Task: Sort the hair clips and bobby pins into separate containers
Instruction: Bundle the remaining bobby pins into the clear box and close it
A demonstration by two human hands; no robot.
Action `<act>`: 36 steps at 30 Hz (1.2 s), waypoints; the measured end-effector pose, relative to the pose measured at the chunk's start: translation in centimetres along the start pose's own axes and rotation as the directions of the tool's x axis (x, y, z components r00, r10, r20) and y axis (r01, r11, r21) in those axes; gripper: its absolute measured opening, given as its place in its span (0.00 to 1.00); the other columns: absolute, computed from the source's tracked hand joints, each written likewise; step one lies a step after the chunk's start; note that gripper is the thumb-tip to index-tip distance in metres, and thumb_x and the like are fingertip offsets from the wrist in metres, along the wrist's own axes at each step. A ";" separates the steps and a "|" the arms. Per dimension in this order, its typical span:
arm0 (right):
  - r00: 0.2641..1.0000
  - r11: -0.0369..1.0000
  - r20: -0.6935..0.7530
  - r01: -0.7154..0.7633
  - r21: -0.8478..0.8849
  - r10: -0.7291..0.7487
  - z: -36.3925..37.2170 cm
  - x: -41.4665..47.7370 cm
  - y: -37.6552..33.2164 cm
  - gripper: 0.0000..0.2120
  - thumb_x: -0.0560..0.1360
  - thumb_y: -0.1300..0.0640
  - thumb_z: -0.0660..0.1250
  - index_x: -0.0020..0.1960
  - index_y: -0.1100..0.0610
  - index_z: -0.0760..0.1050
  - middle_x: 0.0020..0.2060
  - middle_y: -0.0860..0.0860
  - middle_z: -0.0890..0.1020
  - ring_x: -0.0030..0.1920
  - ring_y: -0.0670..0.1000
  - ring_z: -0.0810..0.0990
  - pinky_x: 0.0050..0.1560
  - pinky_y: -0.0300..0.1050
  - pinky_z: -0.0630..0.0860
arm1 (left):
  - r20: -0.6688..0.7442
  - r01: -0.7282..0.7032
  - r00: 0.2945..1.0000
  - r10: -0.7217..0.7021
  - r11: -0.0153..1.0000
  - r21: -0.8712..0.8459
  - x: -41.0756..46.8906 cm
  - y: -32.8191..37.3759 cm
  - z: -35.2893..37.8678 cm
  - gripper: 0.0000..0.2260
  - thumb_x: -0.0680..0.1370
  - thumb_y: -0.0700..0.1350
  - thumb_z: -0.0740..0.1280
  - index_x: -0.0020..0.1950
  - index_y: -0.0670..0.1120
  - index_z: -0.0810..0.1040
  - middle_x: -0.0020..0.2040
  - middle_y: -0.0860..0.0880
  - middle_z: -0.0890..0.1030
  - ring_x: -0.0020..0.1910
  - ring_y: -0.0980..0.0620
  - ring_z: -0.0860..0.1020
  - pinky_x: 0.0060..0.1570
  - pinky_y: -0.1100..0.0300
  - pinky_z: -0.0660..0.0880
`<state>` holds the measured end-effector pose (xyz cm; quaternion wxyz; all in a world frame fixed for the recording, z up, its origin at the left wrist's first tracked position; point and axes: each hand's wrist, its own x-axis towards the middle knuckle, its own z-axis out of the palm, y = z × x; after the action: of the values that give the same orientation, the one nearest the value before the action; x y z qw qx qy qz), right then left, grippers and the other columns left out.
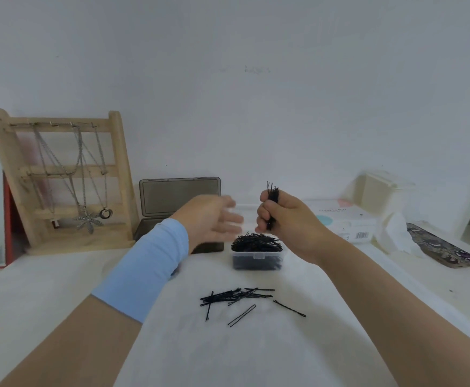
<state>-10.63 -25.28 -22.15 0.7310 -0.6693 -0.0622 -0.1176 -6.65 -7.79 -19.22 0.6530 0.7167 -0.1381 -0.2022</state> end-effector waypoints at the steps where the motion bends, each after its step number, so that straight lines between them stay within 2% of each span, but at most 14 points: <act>1: 0.999 0.999 0.034 -0.034 0.012 0.033 -0.1 -0.1 0.0 0.09 0.83 0.67 0.54 0.51 0.57 0.70 0.31 0.51 0.70 0.33 0.52 0.70 0.40 0.46 0.74 | -0.070 -0.133 0.987 0.145 0.979 0.152 0.2 0.3 -0.2 0.16 0.84 0.48 0.58 0.69 0.44 0.73 0.57 0.47 0.83 0.54 0.50 0.82 0.60 0.51 0.77; 3: 0.992 0.996 0.094 -0.088 0.004 0.087 -0.2 -0.2 0.0 0.09 0.83 0.66 0.54 0.51 0.57 0.70 0.32 0.51 0.70 0.33 0.52 0.68 0.37 0.45 0.70 | 0.021 -0.389 0.910 0.414 0.834 0.391 0.1 0.7 0.1 0.17 0.84 0.49 0.57 0.73 0.52 0.71 0.67 0.58 0.76 0.65 0.61 0.73 0.70 0.59 0.65; 4: 0.988 0.995 0.113 -0.103 -0.018 0.104 -0.2 -0.1 0.1 0.08 0.83 0.66 0.54 0.52 0.57 0.70 0.33 0.51 0.71 0.32 0.51 0.68 0.36 0.45 0.68 | 0.123 -0.457 0.884 0.451 0.779 0.429 0.1 0.7 0.5 0.17 0.84 0.49 0.56 0.73 0.54 0.71 0.69 0.61 0.73 0.68 0.64 0.69 0.71 0.63 0.61; 6: 0.985 0.989 0.121 -0.115 -0.093 0.126 -0.5 0.0 0.2 0.08 0.83 0.65 0.54 0.52 0.58 0.71 0.34 0.52 0.71 0.32 0.51 0.69 0.35 0.44 0.66 | 0.253 -0.484 0.875 0.413 0.728 0.485 0.5 0.5 1.0 0.17 0.84 0.48 0.57 0.73 0.55 0.71 0.70 0.61 0.72 0.70 0.65 0.67 0.70 0.67 0.58; 9: 0.984 0.927 0.064 -0.137 -0.349 0.169 -1.5 0.5 0.0 0.09 0.82 0.64 0.53 0.51 0.58 0.72 0.32 0.51 0.70 0.31 0.50 0.68 0.34 0.43 0.65 | 0.245 -0.482 0.874 0.421 0.678 0.555 1.4 0.5 1.1 0.17 0.84 0.49 0.57 0.72 0.57 0.72 0.67 0.61 0.76 0.65 0.62 0.73 0.63 0.67 0.63; 11: 0.984 0.779 0.027 -0.124 -0.615 0.177 -2.2 1.1 -0.3 0.11 0.81 0.64 0.54 0.49 0.55 0.73 0.33 0.50 0.71 0.33 0.51 0.69 0.36 0.43 0.67 | 0.160 -0.476 0.870 0.466 0.709 0.521 2.1 0.1 0.5 0.16 0.84 0.50 0.57 0.71 0.59 0.71 0.64 0.63 0.78 0.63 0.62 0.75 0.62 0.65 0.67; 13: 0.984 0.528 0.041 -0.057 -0.847 0.172 -2.8 2.0 -0.8 0.11 0.81 0.62 0.55 0.48 0.52 0.75 0.39 0.51 0.76 0.38 0.53 0.73 0.42 0.46 0.70 | 0.090 -0.476 0.856 0.509 0.706 0.524 2.9 -1.0 -0.2 0.15 0.84 0.49 0.56 0.70 0.57 0.72 0.62 0.62 0.79 0.64 0.62 0.74 0.66 0.62 0.68; 15: 0.980 0.315 0.076 0.015 -0.949 0.185 -2.9 3.1 -0.8 0.11 0.82 0.60 0.56 0.50 0.51 0.76 0.49 0.52 0.80 0.47 0.55 0.77 0.50 0.48 0.74 | 0.083 -0.449 0.866 0.494 0.691 0.567 3.7 -2.3 -0.8 0.15 0.84 0.49 0.57 0.71 0.56 0.72 0.64 0.61 0.78 0.63 0.62 0.74 0.65 0.63 0.68; 21: 0.963 0.153 0.208 0.183 -0.971 0.169 -1.7 4.5 1.0 0.13 0.80 0.58 0.65 0.64 0.53 0.79 0.57 0.51 0.80 0.59 0.52 0.76 0.53 0.39 0.67 | 0.091 -0.369 0.908 0.408 0.679 0.635 5.0 -5.0 -1.8 0.16 0.84 0.47 0.57 0.71 0.54 0.72 0.66 0.60 0.76 0.65 0.61 0.72 0.64 0.64 0.66; 24: 0.973 0.204 0.213 0.192 -0.960 0.085 -2.3 4.4 1.6 0.18 0.77 0.57 0.70 0.66 0.50 0.78 0.54 0.47 0.82 0.54 0.48 0.78 0.54 0.35 0.69 | 0.133 -0.332 0.930 0.343 0.623 0.709 5.2 -5.6 -1.8 0.17 0.84 0.49 0.57 0.71 0.57 0.72 0.67 0.58 0.76 0.64 0.58 0.73 0.62 0.64 0.64; 29: 0.988 0.515 0.144 0.092 -0.852 0.061 -4.3 4.0 1.3 0.18 0.71 0.59 0.77 0.58 0.46 0.82 0.44 0.39 0.85 0.44 0.36 0.82 0.45 0.29 0.75 | 0.220 -0.307 0.949 0.227 0.500 0.810 5.2 -5.9 -1.4 0.19 0.84 0.55 0.54 0.75 0.61 0.64 0.74 0.56 0.68 0.73 0.55 0.66 0.72 0.57 0.61; 32: 0.986 0.644 0.146 0.062 -0.762 0.078 -5.4 3.8 0.9 0.18 0.71 0.63 0.76 0.56 0.46 0.82 0.44 0.40 0.86 0.46 0.39 0.84 0.51 0.38 0.79 | 0.268 -0.326 0.944 0.191 0.414 0.850 5.0 -5.9 -0.9 0.22 0.83 0.58 0.51 0.78 0.61 0.56 0.79 0.57 0.57 0.77 0.56 0.56 0.76 0.54 0.53; 34: 0.989 0.658 0.133 0.061 -0.750 0.060 -5.9 3.8 0.6 0.17 0.71 0.64 0.75 0.54 0.45 0.83 0.43 0.40 0.86 0.46 0.39 0.84 0.53 0.38 0.78 | 0.299 -0.346 0.937 0.179 0.387 0.855 4.8 -5.8 -0.5 0.23 0.83 0.58 0.51 0.79 0.60 0.54 0.80 0.57 0.56 0.78 0.58 0.54 0.76 0.55 0.51; 36: 0.996 0.581 0.086 0.056 -0.812 0.024 -6.4 3.9 0.4 0.15 0.71 0.62 0.75 0.52 0.45 0.83 0.41 0.40 0.86 0.43 0.37 0.83 0.50 0.33 0.75 | 0.334 -0.371 0.928 0.163 0.343 0.863 4.6 -5.6 -0.2 0.22 0.84 0.56 0.51 0.79 0.58 0.56 0.79 0.59 0.56 0.77 0.60 0.53 0.75 0.59 0.49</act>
<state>-7.14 -31.98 -22.22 0.3390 -0.9335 -0.0396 -0.1102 -2.84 -9.14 -25.30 0.1580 0.9002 -0.4028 -0.0494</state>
